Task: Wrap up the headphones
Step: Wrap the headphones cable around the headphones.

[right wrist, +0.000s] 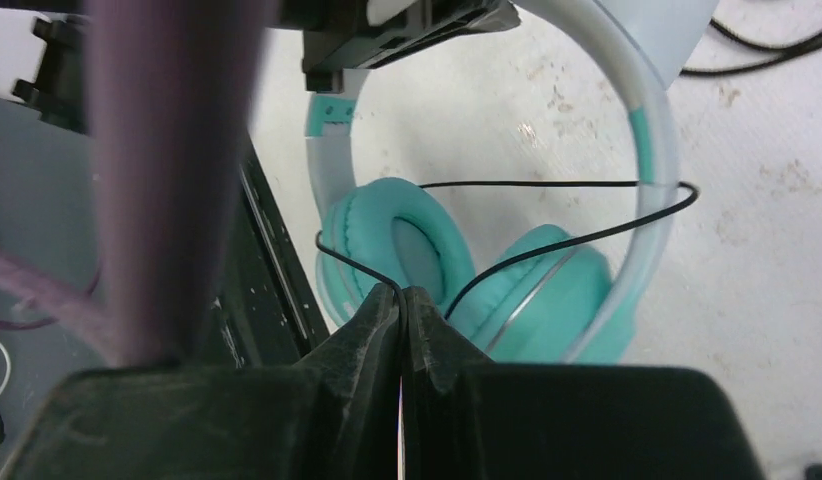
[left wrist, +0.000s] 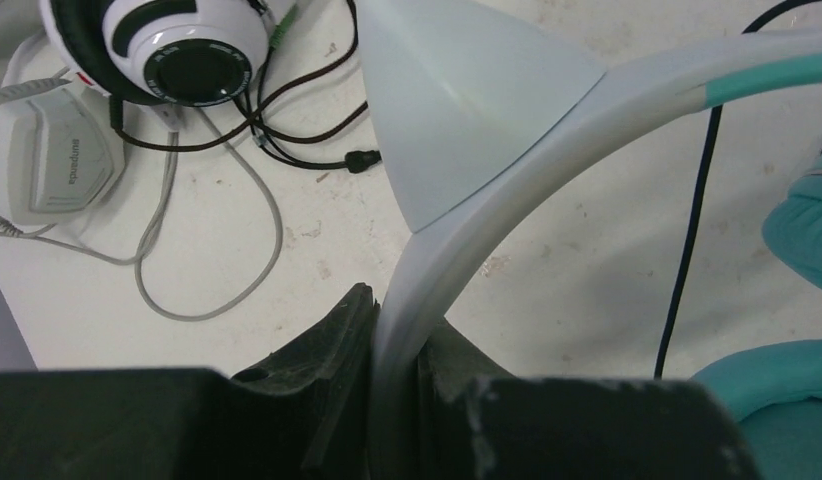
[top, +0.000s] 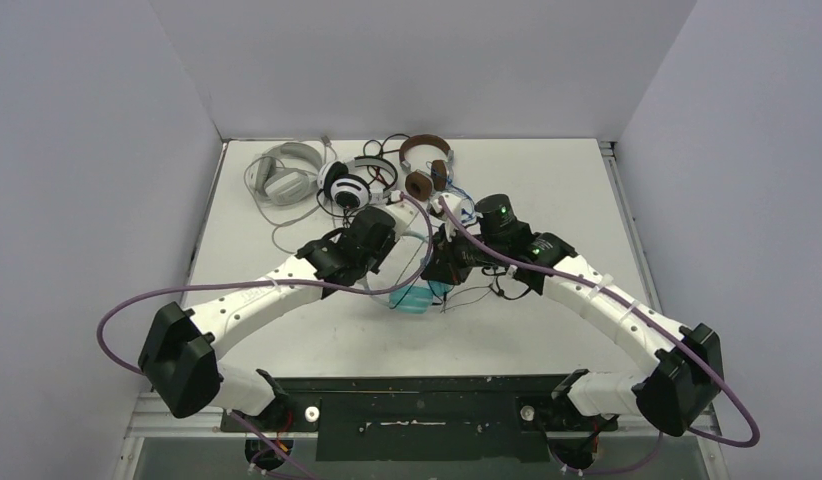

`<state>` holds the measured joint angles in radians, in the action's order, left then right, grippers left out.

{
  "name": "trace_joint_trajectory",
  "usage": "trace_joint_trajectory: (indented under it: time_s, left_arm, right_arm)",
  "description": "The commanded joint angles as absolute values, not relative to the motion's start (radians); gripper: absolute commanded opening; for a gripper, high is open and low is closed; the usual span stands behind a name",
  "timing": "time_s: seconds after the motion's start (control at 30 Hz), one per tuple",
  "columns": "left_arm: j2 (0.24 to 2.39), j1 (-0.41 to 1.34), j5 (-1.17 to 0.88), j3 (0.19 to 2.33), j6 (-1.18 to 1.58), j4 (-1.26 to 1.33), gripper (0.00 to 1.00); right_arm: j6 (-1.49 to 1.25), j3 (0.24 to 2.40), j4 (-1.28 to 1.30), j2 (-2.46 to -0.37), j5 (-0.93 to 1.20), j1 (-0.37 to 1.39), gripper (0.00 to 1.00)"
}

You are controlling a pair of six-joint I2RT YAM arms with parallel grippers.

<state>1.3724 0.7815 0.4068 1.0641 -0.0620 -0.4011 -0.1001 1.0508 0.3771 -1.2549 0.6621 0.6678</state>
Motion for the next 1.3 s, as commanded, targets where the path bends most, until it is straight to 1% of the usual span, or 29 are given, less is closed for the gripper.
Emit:
trace_joint_trajectory:
  time_s: [0.0,0.07,0.1,0.17,0.2,0.3,0.4,0.47,0.53,0.63,0.7,0.77,0.9,1.07,1.2,1.27]
  left_arm:
    - [1.420,0.826,0.379,1.139,-0.180,-0.534,0.00]
    - [1.439,0.838,0.399,1.149,-0.185,-0.565,0.00]
    - [1.443,0.841,0.405,1.149,-0.186,-0.569,0.00]
    - [1.444,0.844,0.404,1.149,-0.187,-0.571,0.00]
    - [1.439,0.845,0.400,1.148,-0.187,-0.569,0.00]
    - [1.424,0.846,0.366,1.150,-0.183,-0.563,0.00]
    - [1.407,0.846,0.317,1.167,-0.169,-0.568,0.00]
    - [1.397,0.845,0.273,1.182,-0.161,-0.577,0.00]
    - [1.382,0.846,0.217,1.196,-0.150,-0.586,0.00]
    - [1.353,0.846,0.150,1.210,-0.110,-0.592,0.00]
    - [1.326,0.844,0.107,1.218,-0.075,-0.592,0.00]
    - [1.305,0.838,0.071,1.232,-0.036,-0.593,0.00]
    - [1.274,0.824,-0.017,1.279,0.054,-0.602,0.00]
    - [1.230,0.816,-0.150,1.326,0.173,-0.542,0.00]
    - [1.222,0.816,-0.202,1.373,0.283,-0.493,0.00]
    - [1.235,0.815,-0.200,1.415,0.331,-0.508,0.00]
  right_arm:
    - [-0.008,1.146,0.518,-1.284,0.588,0.627,0.00]
    - [-0.008,1.157,0.530,-1.282,0.546,0.613,0.00]
    - [-0.008,1.157,0.529,-1.275,0.525,0.606,0.02]
    - [-0.008,1.151,0.526,-1.257,0.479,0.593,0.08]
    - [-0.008,1.148,0.523,-1.247,0.452,0.586,0.09]
    - [-0.007,1.128,0.513,-1.228,0.418,0.566,0.09]
    - [0.017,1.117,0.515,-1.229,0.413,0.554,0.03]
    - [0.018,1.104,0.507,-1.230,0.406,0.545,0.01]
    - [0.009,1.081,0.482,-1.228,0.397,0.533,0.03]
    - [0.000,1.028,0.420,-1.216,0.392,0.503,0.09]
    - [-0.030,0.985,0.367,-1.202,0.420,0.480,0.09]
    - [-0.050,0.945,0.311,-1.180,0.457,0.461,0.12]
    - [-0.085,0.864,0.172,-1.134,0.571,0.430,0.15]
    - [-0.149,0.758,-0.040,-1.054,0.705,0.419,0.19]
    - [-0.204,0.702,-0.167,-1.015,0.765,0.415,0.28]
    - [-0.234,0.676,-0.227,-1.001,0.780,0.415,0.29]
